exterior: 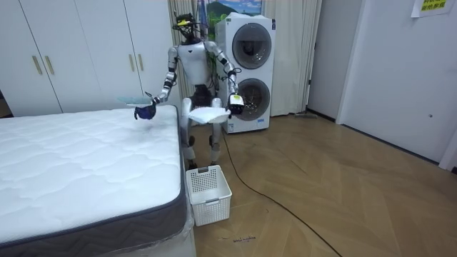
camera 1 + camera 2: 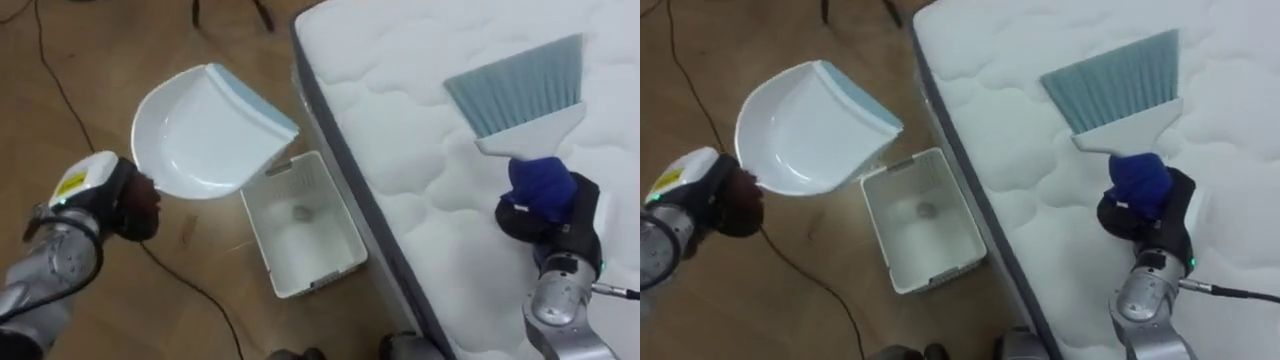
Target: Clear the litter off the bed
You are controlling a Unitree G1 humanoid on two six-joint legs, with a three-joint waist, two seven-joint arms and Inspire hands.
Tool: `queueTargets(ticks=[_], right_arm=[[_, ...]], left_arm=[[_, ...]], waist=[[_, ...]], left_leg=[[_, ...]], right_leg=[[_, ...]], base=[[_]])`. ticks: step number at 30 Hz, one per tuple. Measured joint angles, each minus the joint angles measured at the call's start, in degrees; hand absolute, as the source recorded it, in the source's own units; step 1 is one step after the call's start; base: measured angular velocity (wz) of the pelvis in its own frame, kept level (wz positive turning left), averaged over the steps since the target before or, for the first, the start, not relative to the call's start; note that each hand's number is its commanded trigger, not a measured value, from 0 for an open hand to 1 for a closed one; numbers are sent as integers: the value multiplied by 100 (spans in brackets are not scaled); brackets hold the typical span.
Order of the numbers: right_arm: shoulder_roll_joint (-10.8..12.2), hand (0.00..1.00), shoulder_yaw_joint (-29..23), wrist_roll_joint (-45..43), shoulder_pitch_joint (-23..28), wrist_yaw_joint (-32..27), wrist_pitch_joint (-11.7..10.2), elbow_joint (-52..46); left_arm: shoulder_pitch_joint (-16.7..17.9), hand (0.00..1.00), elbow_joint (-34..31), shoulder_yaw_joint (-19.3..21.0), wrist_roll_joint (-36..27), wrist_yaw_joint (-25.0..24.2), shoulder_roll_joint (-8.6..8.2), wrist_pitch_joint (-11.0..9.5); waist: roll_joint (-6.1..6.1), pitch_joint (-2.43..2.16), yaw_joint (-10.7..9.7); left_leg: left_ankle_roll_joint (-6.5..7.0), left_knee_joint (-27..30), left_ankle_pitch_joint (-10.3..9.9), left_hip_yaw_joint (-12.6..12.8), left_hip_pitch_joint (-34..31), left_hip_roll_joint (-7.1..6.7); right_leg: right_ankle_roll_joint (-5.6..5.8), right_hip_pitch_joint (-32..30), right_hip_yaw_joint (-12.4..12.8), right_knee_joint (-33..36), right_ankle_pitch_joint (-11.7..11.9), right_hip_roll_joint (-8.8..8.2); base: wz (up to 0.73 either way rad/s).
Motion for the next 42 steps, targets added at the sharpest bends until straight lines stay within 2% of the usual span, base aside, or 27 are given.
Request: queueTargets(ticks=[3, 8, 9, 11, 12, 13, 15, 16, 17, 18, 19, 21, 22, 23, 24, 26, 28, 31, 33, 34, 35, 36, 37, 38, 40, 41, 42], right_arm=[[35, 0, -157, 104, 98, -22, 0, -65], [62, 0, -339, 73, 346, -55, -22, -294], [127, 0, -466, 65, 428, -63, -51, -334], [202, 0, -552, 51, 537, -61, -52, -432], [217, 0, -548, 32, 588, -22, -53, -525], [229, 0, -548, 34, 591, -1, -52, -566], [285, 0, -492, 50, 598, 2, -47, -769], [283, 0, -456, 66, 598, 6, -48, -845], [282, 0, -411, 98, 580, 21, -51, -972], [277, 0, -437, 125, 610, 33, -54, -980], [275, 0, -443, 157, 620, 32, -54, -980], [285, 0, -388, 185, 633, 31, -61, -981], [293, 0, -372, 182, 633, 37, -74, -981], [344, 0, -370, 187, 635, 63, -105, -981], [355, 0, -359, 187, 629, 119, -123, -982], [429, 0, -288, 182, 642, 134, -163, -991], [472, 0, -267, 150, 769, 149, -173, -1032], [478, 0, -304, 127, 899, 273, -173, -1270], [505, 0, -298, 104, 905, 389, -173, -1313], [527, 0, -299, 106, 905, 396, -175, -1308], [531, 0, -375, 111, 906, 430, -175, -1307], [543, 0, -513, 105, 884, 502, -177, -1298], [581, 0, -548, 108, 891, 571, -164, -1290], [605, 0, -544, 104, 908, 721, -165, -1311], [610, 0, -542, 97, 1006, 856, -172, -1418], [606, 0, -543, 89, 1021, 875, -172, -1445], [604, 0, -542, 88, 1003, 884, -173, -1446]], left_arm=[[120, 100, -179, 52, -43, 1, -360, -158], [166, 100, -427, 58, -368, 78, -703, -465], [169, 100, -517, 80, -373, 110, -785, -487], [190, 100, -599, 112, -362, 147, -890, -494], [281, 100, -691, 195, -365, 236, -974, -495], [355, 100, -769, 235, -378, 285, -1000, -496], [536, 100, -957, 315, -510, 478, -1063, -498], [547, 100, -990, 315, -592, 523, -1060, -498], [549, 100, -1049, 311, -724, 621, -1069, -499], [577, 100, -1080, 304, -786, 654, -1190, -499], [615, 100, -1136, 303, -822, 682, -1242, -499], [698, 100, -1335, 306, -1071, 724, -1295, -502], [695, 100, -1366, 312, -1126, 745, -1289, -502], [704, 100, -1421, 324, -1163, 812, -1278, -502], [835, 100, -1479, 361, -1148, 868, -1336, -502], [1012, 100, -1522, 410, -1095, 867, -1384, -493], [1038, 100, -1535, 366, -1094, 827, -1398, -493], [1045, 100, -1574, 368, -1091, 828, -1419, -498], [1112, 100, -1563, 372, -1097, 825, -1419, -484], [1129, 100, -1555, 371, -1105, 822, -1425, -490], [1129, 100, -1557, 331, -1123, 798, -1474, -503], [1078, 100, -1586, 310, -1093, 787, -1547, -536], [1105, 45, -1588, 313, -1076, 793, -1576, -551], [1206, 0, -1588, 322, -1087, 809, -1605, -557], [1412, 0, -1585, 328, -1127, 809, -1589, -562], [1562, 0, -1602, 367, -1143, 811, -1593, -565], [1664, 0, -1631, 406, -1146, 809, -1587, -565]], waist=[[-53, -47, -54], [-138, -106, -174], [-192, -138, -175], [-220, -139, -124], [-241, -137, -75], [-243, -136, -37], [-247, -140, 152], [-257, -144, 178], [-267, -130, 209], [-258, -129, 191], [-257, -130, 193], [-295, -132, 242], [-322, -129, 261], [-403, -116, 300], [-409, -124, 412], [-373, -123, 491], [-367, -130, 228], [-390, -132, 115], [-415, -125, 102], [-468, -111, 100], [-479, -110, 52], [-446, -103, 54], [-483, -132, 152], [-490, -138, 256], [-490, -131, 376], [-465, -129, 425], [-417, -128, 518]], left_leg=[[-52, -254, -28, 46, 397, 47], [-107, -763, -2, 342, 1091, 145], [-119, -881, -6, 494, 1224, 148], [-143, -988, -59, 722, 1428, 165], [-143, -1124, -80, 1048, 1597, 215], [-149, -1174, -98, 1250, 1669, 255], [-170, -1337, -172, 1738, 1855, 432], [-169, -1385, -179, 1880, 1885, 460], [-144, -1499, -215, 2289, 1940, 530], [-159, -1565, -262, 2639, 2122, 536], [-177, -1625, -281, 2819, 2235, 521], [-238, -1762, -316, 3469, 2583, 498], [-251, -1715, -323, 3508, 2610, 488], [-263, -1658, -317, 3396, 2610, 487], [-268, -1629, -315, 2873, 2601, 496], [-283, -1475, -307, 2187, 2514, 594], [-360, -1413, -262, 2058, 2520, 673], [-389, -1463, -246, 2265, 2635, 718], [-480, -762, -192, 2291, 2482, 933], [-566, -456, -232, 2155, 2319, 995], [-649, -687, -271, 1627, 1999, 982], [-560, -1091, 84, 1207, 1680, 1083], [-632, -984, 81, 1216, 1701, 1094], [-617, -1060, 42, 1439, 1873, 1117], [-659, -1222, 46, 1655, 2189, 1084], [-720, -1324, 36, 1451, 2338, 978], [-777, -1445, 9, 855, 2431, 851]], right_leg=[[-14, 351, 177, -268, 83, 150], [-13, 933, 428, -870, 290, 352], [-2, 973, 559, -930, 321, 439], [6, 1064, 744, -1050, 404, 548], [-15, 1048, 685, -1117, 495, 556], [-80, 1028, 473, -1185, 568, 533], [-472, 1044, -716, -1634, 974, 428], [-593, 1061, -1111, -1750, 1075, 410], [-705, 1093, -1766, -1702, 1060, 303], [-541, 1121, -2236, -1020, 602, -24], [-487, 1173, -2338, -676, 412, -222], [-126, 1518, -2360, -203, 112, -948], [-33, 1586, -2358, -299, 116, -1063], [82, 1630, -2360, -608, 113, -1023], [60, 1675, -2339, -896, 165, -845], [51, 1911, -2240, -1415, 346, -594], [42, 2068, -2207, -1716, 478, -430], [3, 1961, -2012, -1735, 502, -253], [-41, 2168, -1680, -2028, 607, -170], [-27, 2212, -1417, -2061, 622, -173], [9, 2231, -1022, -2052, 638, -164], [104, 2098, -892, -1880, 555, -115], [134, 2007, -851, -1809, 482, -107], [122, 2034, -956, -1800, 478, -91], [79, 2075, -936, -1799, 512, -67], [53, 2076, -867, -1783, 511, -26], [6, 2051, -686, -1786, 535, 69]], base=[[-46], [-43], [-52], [-95], [-127], [-168], [-197], [-187], [-154], [-143], [-133], [-146], [-136], [-154], [-170], [-145], [-46], [-43], [-39], [-13], [0], [-15], [-55], [-89], [-84], [-104], [-110]])
